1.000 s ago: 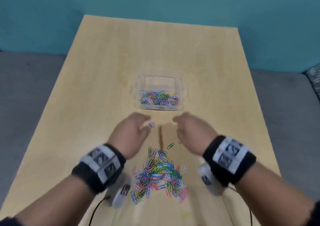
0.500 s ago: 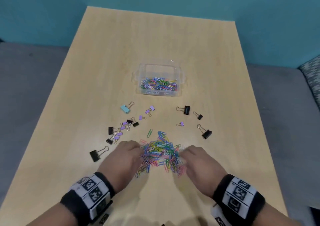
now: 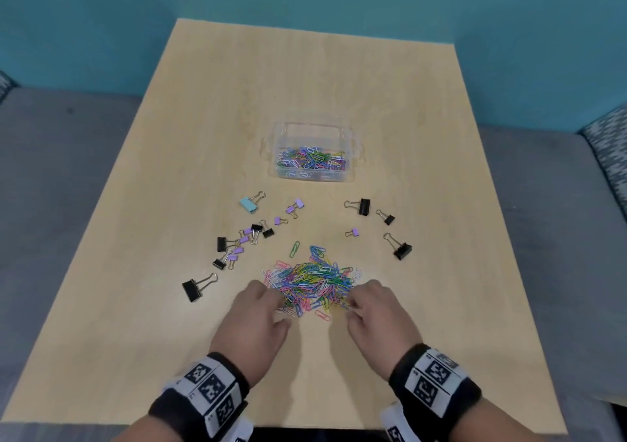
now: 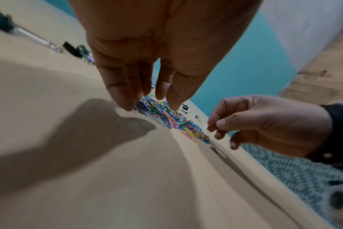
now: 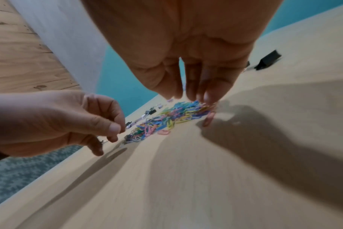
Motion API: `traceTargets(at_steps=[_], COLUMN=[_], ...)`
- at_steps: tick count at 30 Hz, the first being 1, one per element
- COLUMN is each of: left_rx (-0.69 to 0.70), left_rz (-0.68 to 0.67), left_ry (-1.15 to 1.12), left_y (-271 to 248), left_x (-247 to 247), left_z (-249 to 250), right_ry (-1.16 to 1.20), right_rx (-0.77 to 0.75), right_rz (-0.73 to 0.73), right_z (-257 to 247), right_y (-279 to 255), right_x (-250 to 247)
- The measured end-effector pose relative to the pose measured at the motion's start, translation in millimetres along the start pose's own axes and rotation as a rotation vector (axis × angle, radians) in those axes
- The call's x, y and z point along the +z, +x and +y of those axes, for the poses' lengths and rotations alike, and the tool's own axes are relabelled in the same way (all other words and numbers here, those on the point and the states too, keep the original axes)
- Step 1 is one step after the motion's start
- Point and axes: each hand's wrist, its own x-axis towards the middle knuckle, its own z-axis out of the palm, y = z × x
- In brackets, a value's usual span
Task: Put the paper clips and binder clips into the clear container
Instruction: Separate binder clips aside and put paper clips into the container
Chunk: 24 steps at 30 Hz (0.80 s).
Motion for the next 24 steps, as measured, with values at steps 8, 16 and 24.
traceTargets(at_steps=[8, 16, 24], left_rx=[0.019, 0.082, 0.104], left_rz=[0.024, 0.104, 0.12], left_ry=[0.161, 0.197, 0.248], left_y=[16, 49, 57], left_x=[16, 22, 15], left_z=[10, 28, 26], right_ry=[-0.233, -0.266, -0.369], right_rx=[0.088, -0.085, -0.113], right_rz=[-0.06, -0.037, -0.092], right_z=[-10, -25, -36], right_y=[11, 51, 51], right_x=[11, 21, 0])
